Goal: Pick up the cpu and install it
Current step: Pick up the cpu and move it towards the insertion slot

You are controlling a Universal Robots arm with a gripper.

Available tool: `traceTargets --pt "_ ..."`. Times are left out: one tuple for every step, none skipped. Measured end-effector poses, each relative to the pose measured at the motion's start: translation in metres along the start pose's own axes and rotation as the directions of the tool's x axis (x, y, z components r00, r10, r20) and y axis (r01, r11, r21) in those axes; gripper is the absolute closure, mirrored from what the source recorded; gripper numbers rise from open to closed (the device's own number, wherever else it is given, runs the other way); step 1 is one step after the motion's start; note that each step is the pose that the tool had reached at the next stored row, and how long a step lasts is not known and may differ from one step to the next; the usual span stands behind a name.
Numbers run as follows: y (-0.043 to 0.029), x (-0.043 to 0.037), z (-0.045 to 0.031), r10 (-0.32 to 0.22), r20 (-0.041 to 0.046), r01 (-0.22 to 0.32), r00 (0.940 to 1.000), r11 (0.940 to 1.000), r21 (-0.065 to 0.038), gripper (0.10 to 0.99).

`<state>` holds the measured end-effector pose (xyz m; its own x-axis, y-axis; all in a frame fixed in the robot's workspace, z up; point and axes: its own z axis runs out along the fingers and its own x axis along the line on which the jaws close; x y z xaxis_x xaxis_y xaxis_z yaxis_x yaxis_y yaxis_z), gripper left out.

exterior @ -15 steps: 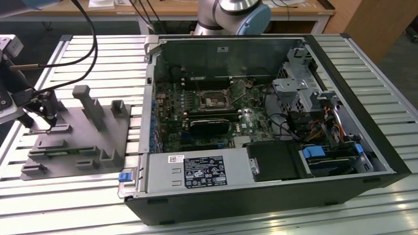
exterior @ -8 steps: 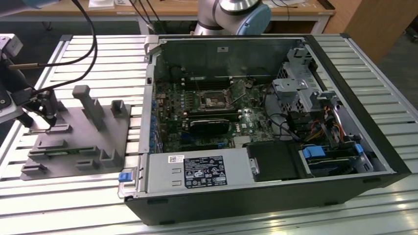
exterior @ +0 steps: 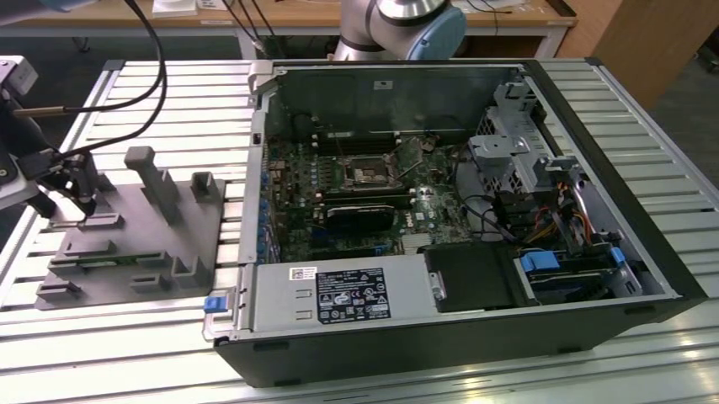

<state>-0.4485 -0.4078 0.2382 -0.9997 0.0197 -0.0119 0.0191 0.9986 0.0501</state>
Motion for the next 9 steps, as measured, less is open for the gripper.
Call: traceTargets --pt "0.0 0.0 -0.0002 0.0 0.0001 0.0 1.0 1.0 0.0 0.553" --pt "0.0 0.0 -0.0006 0.0 0.0001 0.0 1.0 1.0 0.0 0.553" --pt "0.0001 0.0 -0.0009 0.0 0.0002 0.0 1.0 1.0 0.0 0.553" --pt "0.0001 0.0 -0.0013 0.0 0.0 0.0 1.0 1.0 0.0 0.553" --pt "0.0001 0.0 -0.0016 0.0 0.0001 0.0 1.0 1.0 0.0 0.553" --pt "0.0002 0.0 -0.0019 0.0 0.0001 0.0 1.0 1.0 0.0 0.553" --pt "0.0002 0.0 -0.0023 0.0 0.0 0.0 1.0 1.0 0.0 0.553" --pt "0.0002 0.0 -0.0027 0.0 0.0001 0.0 1.0 1.0 0.0 0.553" --pt "0.0003 -0.0001 -0.003 0.0 0.0001 0.0 1.0 1.0 0.0 0.553"
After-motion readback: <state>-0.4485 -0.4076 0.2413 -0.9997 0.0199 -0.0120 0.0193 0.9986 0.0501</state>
